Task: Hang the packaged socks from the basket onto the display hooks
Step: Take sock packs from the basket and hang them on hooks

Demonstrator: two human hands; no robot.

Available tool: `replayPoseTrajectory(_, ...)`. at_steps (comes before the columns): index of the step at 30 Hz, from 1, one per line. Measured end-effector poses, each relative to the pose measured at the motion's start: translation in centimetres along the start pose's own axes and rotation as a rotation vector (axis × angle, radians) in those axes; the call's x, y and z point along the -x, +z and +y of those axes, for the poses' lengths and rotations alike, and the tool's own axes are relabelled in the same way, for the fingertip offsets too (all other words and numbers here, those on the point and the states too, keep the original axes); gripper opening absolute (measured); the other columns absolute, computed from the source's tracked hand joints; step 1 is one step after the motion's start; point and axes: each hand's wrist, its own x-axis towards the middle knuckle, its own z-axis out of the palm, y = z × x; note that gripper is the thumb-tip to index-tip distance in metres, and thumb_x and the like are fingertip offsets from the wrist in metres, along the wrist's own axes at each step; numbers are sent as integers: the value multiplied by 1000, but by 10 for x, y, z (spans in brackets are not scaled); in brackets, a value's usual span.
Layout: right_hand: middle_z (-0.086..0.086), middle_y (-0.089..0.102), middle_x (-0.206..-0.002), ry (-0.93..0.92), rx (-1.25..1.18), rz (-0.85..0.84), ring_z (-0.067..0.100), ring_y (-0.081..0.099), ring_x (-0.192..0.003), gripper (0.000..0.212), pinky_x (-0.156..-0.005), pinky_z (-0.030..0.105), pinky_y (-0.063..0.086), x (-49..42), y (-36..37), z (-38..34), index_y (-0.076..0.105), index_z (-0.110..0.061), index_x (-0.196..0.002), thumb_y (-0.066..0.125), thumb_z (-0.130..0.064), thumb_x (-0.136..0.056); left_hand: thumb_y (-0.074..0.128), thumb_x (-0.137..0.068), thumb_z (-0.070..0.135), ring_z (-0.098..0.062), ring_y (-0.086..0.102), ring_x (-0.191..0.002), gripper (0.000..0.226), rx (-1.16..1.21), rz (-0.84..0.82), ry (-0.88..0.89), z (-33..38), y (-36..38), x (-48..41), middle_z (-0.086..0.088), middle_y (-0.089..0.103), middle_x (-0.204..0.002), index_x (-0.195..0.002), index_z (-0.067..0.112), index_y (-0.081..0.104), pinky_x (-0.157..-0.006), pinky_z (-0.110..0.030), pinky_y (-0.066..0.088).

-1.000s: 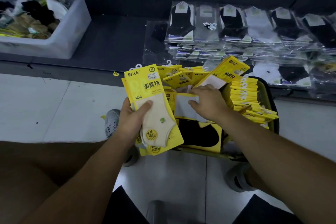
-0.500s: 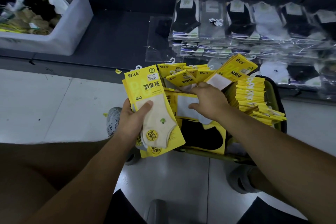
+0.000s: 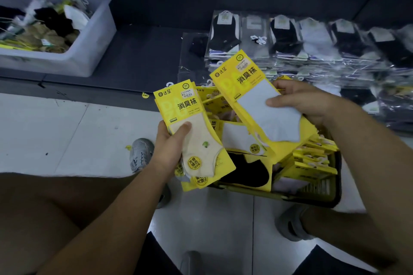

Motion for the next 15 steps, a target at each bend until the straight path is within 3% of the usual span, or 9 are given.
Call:
replayPoseTrajectory(2, 10, 77, -106, -5, -106, -25, 27, 76, -87, 41, -71, 36, 61, 5, 18, -3, 66, -16, -114, 75, -16, -74, 72, -98, 28, -21, 76, -104, 38, 18, -51, 29, 4, 12, 2, 1, 76, -117, -131, 19, 55, -74, -34, 62)
replayPoseTrajectory(5, 15, 75, -111, 4, -187, -3, 31, 73, -94, 39, -76, 40, 61, 7, 54, -2, 64, -13, -117, 74, -8, -81, 65, -99, 39, -20, 77, -105, 35, 146, -127, 23, 15, 30, 8, 5, 79, -115, -129, 24, 57, -85, -44, 63)
replayPoseTrajectory(8, 16, 72, -113, 1, -137, 67, 33, 71, -100, 35, -83, 42, 58, 6, 79, -3, 59, -13, -120, 71, -2, -89, 48, -109, 47, -30, 65, -131, 51, 238, -173, -1, 30, 43, 14, -6, 66, -144, -150, 18, 47, -112, -56, 48)
replayPoseTrajectory(11, 9, 71, -100, -36, -1, 104, 26, 72, -90, 35, -72, 36, 57, 12, 82, -13, 60, -15, -118, 77, -13, -87, 66, -102, 45, -23, 67, -126, 50, 110, -184, 92, 45, 49, 18, 0, 67, -139, -143, 21, 49, -100, -45, 58)
replayPoseTrajectory(13, 15, 71, -101, -59, 106, 112, 29, 72, -91, 35, -76, 45, 60, 17, 77, -25, 62, -14, -116, 79, -23, -87, 71, -100, 36, -17, 70, -118, 38, 19, -177, 156, 56, 51, 17, 5, 69, -130, -130, 26, 51, -90, -37, 62)
replayPoseTrajectory(15, 22, 69, -105, -103, 197, 158, 36, 71, -96, 48, -85, 55, 57, 24, 71, -41, 63, -6, -112, 76, -44, -86, 73, -99, 33, -16, 71, -116, 41, -28, -195, 204, 73, 54, 15, 3, 69, -130, -131, 24, 51, -94, -41, 61)
